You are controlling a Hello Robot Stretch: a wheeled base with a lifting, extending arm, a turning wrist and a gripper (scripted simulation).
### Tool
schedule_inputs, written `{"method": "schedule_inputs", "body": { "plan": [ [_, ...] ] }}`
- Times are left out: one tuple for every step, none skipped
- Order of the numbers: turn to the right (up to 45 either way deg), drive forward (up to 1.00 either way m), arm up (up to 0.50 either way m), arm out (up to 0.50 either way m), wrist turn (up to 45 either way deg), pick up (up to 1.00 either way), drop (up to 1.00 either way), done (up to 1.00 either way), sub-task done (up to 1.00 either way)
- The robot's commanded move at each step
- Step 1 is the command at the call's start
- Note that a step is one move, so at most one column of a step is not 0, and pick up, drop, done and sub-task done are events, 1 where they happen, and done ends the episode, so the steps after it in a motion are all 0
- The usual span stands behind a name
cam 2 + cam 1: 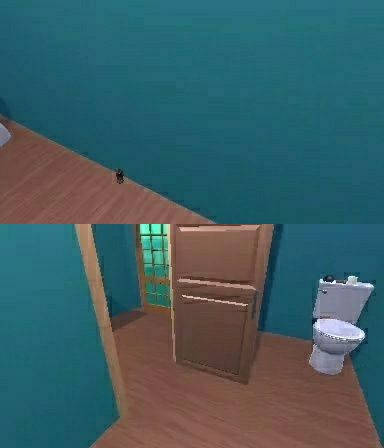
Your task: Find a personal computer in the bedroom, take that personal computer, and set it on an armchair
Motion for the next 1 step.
{"method": "schedule_inputs", "body": {
  "plan": [
    [0.0,1.0,0.0,0.0,0.0,0.0,0.0,0.0,0.0]
  ]
}}
